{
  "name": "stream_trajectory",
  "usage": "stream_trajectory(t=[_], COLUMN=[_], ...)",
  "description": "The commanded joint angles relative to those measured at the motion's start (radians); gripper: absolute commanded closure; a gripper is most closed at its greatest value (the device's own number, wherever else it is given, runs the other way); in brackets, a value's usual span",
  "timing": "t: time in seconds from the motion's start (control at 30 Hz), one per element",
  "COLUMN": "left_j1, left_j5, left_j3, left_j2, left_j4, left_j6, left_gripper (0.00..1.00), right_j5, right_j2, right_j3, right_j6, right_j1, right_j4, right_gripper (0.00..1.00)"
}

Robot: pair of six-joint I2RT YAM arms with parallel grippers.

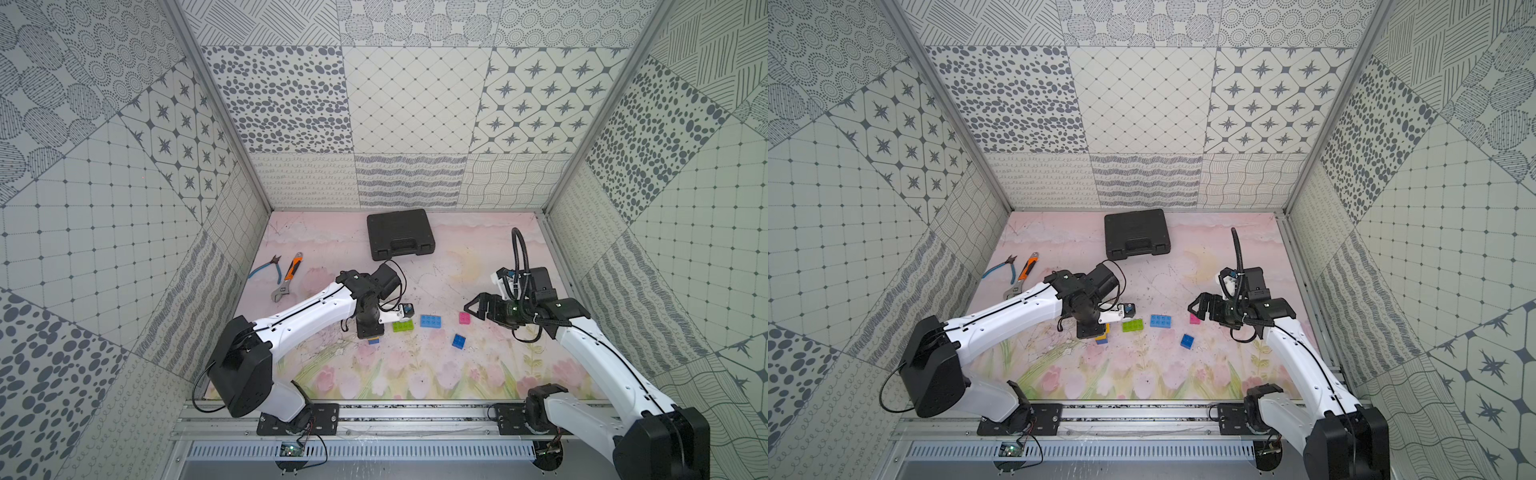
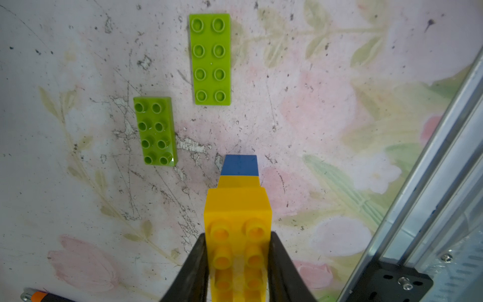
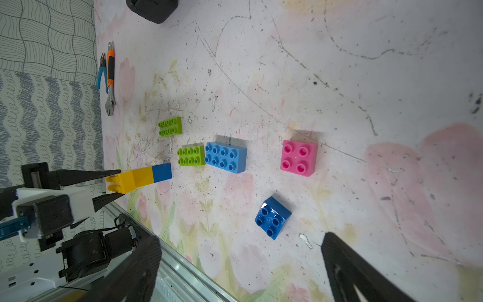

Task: Assemble a spoon with lego
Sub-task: Assemble the lego brick with the lego brick, then pick up the lego brick from the center of the board.

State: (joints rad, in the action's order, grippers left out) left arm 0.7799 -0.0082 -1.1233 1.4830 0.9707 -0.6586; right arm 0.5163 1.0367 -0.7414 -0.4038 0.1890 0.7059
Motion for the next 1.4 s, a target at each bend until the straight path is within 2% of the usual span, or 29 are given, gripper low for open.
stream_trajectory(t=[0.0,0.1,0.17,0.23,0.33,0.43,0.73,0.87,0.93,1.03,1.37], left_j1=[-0.002,-0.002,-0.002,-0.002,-0.001,-0.002,0.019,0.082,0.097,0.105,0.118], left_j5=[0.057,0.053,0.047,0.033,0.014,0.008,0.003,-0.002,0.031,0.07,0.09], left_j3=[0.007,0.004,-0.003,-0.014,-0.04,-0.069,-0.215,-0.299,-0.329,-0.316,-0.295], left_j2=[0.018,0.016,0.004,-0.007,-0.009,-0.017,-0.038,0.027,0.069,0.111,0.264], left_j4=[0.047,0.045,0.041,0.038,0.047,0.047,0.08,0.086,0.077,0.013,-0.1], left_j6=[-0.034,-0.03,-0.023,-0.019,-0.015,-0.013,-0.013,-0.035,-0.031,-0.024,0.076], left_gripper=[0.77,0.75,0.63,0.46,0.34,0.27,0.19,0.19,0.2,0.21,0.24], right_j5=[0.005,0.005,0.007,0.006,0.005,0.011,0.01,0.029,0.034,0.027,0.033], right_j2=[-0.001,-0.003,-0.003,-0.004,-0.002,0.001,-0.003,-0.003,-0.006,-0.022,-0.086], right_j3=[0.011,0.011,0.011,0.011,0.01,0.003,-0.01,-0.028,-0.042,-0.065,-0.082], right_j6=[0.01,0.011,0.01,0.009,0.008,0.003,-0.004,-0.021,-0.027,-0.032,-0.017], right_j1=[-0.002,-0.002,-0.002,-0.002,-0.002,-0.002,-0.002,-0.003,-0.003,-0.007,-0.048], right_j4=[-0.029,-0.029,-0.028,-0.03,-0.032,-0.04,-0.037,-0.047,-0.044,-0.017,0.051], right_gripper=[0.02,0.02,0.02,0.02,0.02,0.02,0.02,0.02,0.02,0.02,0.02])
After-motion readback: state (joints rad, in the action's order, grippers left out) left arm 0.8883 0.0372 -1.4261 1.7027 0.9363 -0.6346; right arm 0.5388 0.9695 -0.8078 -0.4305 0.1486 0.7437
